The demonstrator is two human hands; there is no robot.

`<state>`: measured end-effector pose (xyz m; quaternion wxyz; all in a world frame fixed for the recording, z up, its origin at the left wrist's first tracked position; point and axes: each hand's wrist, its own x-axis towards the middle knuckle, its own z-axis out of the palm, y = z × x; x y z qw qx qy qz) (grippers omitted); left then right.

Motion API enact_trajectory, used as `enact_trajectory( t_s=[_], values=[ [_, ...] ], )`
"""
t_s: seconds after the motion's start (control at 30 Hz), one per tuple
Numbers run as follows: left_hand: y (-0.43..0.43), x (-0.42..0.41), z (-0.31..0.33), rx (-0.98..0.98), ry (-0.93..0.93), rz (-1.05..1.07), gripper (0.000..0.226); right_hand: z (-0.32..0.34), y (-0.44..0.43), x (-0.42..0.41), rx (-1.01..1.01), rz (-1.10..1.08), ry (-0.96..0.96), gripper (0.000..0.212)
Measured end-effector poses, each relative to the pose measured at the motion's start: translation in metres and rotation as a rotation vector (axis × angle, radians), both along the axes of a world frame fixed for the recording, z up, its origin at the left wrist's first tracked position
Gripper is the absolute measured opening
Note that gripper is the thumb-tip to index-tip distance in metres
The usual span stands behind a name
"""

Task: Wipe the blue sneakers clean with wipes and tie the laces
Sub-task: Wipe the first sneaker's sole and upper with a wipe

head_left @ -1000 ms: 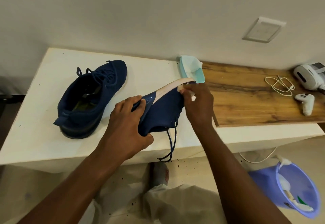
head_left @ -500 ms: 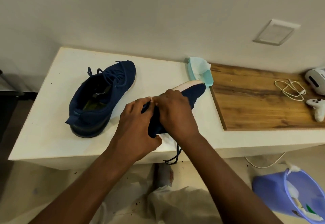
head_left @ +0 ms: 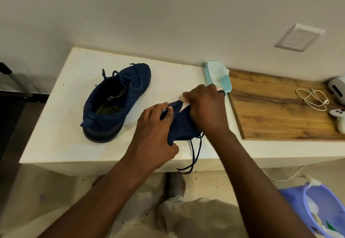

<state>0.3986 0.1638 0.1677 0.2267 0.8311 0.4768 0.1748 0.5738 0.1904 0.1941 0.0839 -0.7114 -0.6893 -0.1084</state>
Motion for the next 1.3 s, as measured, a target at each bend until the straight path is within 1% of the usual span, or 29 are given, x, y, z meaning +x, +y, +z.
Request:
enact_trajectory(
  t_s=[0.07, 0.13, 0.23, 0.33, 0.37, 0.43, 0.5, 0.57, 0.6, 0.67, 0.73, 0.77, 0.8, 0.9, 0.93, 0.97, 1.03, 1.07, 1.1, 1.13, 1.2, 1.3],
  values=[
    [-0.001, 0.001, 0.0, -0.011, 0.003, -0.006, 0.095, 0.005, 0.001, 0.01, 0.063, -0.139, -0.001, 0.033],
    [0.0, 0.003, 0.0, -0.026, 0.017, -0.001, 0.096, 0.001, -0.003, -0.001, 0.073, -0.16, 0.051, 0.029],
    [0.0, 0.005, -0.001, -0.039, 0.011, 0.015, 0.098, -0.006, -0.012, -0.03, -0.018, -0.04, 0.171, 0.015],
    [-0.001, 0.003, -0.001, -0.042, -0.038, 0.01, 0.096, 0.002, -0.022, -0.035, -0.064, 0.066, 0.346, 0.022],
    [0.0, 0.001, -0.001, -0.044, -0.05, -0.001, 0.096, 0.006, -0.024, -0.03, -0.059, 0.055, 0.351, 0.021],
    [0.002, -0.004, -0.001, -0.063, -0.084, -0.022, 0.101, 0.012, -0.022, -0.013, -0.051, -0.061, 0.272, 0.018],
    [0.006, -0.01, 0.0, -0.15, -0.168, -0.029, 0.11, 0.012, -0.016, 0.003, -0.004, -0.186, 0.216, 0.021],
    [0.008, -0.014, 0.003, -0.261, -0.263, -0.007, 0.119, 0.007, -0.017, -0.007, -0.002, -0.205, 0.253, 0.023],
    [0.008, -0.016, 0.004, -0.292, -0.291, 0.017, 0.12, 0.003, -0.022, -0.02, -0.017, -0.138, 0.291, 0.022],
    [0.009, -0.019, 0.003, -0.322, -0.337, 0.073, 0.118, -0.002, -0.039, -0.048, -0.044, 0.09, 0.387, 0.021],
    [0.011, -0.026, 0.002, -0.333, -0.385, 0.131, 0.111, -0.002, -0.05, -0.056, -0.066, 0.259, 0.341, 0.024],
    [0.012, -0.03, 0.001, -0.33, -0.395, 0.152, 0.109, -0.001, -0.046, -0.051, -0.052, 0.265, 0.317, 0.023],
    [0.012, -0.034, 0.001, -0.324, -0.393, 0.166, 0.107, 0.0, -0.039, -0.043, -0.026, 0.199, 0.333, 0.023],
    [0.011, -0.04, 0.001, -0.327, -0.386, 0.192, 0.102, 0.003, -0.018, -0.021, 0.049, -0.105, 0.421, 0.025],
    [0.012, -0.04, 0.001, -0.331, -0.393, 0.2, 0.1, 0.001, -0.018, -0.025, 0.049, -0.132, 0.409, 0.025],
    [0.014, -0.04, 0.001, -0.33, -0.4, 0.208, 0.098, -0.001, -0.022, -0.036, 0.036, -0.099, 0.411, 0.024],
    [0.016, -0.041, 0.001, -0.312, -0.399, 0.203, 0.096, -0.006, -0.038, -0.065, -0.002, 0.129, 0.384, 0.015],
    [0.016, -0.04, 0.001, -0.3, -0.378, 0.188, 0.094, -0.009, -0.048, -0.077, -0.052, 0.247, 0.328, 0.014],
    [0.016, -0.041, 0.001, -0.29, -0.349, 0.171, 0.091, -0.013, -0.053, -0.082, -0.089, 0.316, 0.263, 0.016],
    [0.015, -0.041, 0.001, -0.28, -0.333, 0.162, 0.088, -0.015, -0.052, -0.08, -0.095, 0.338, 0.228, 0.018],
    [0.016, -0.042, 0.0, -0.261, -0.357, 0.172, 0.086, -0.013, -0.042, -0.066, -0.028, 0.254, 0.273, 0.021],
    [0.019, -0.041, -0.002, -0.281, -0.387, 0.206, 0.084, -0.009, -0.032, -0.041, 0.059, 0.019, 0.443, 0.021]
  ],
)
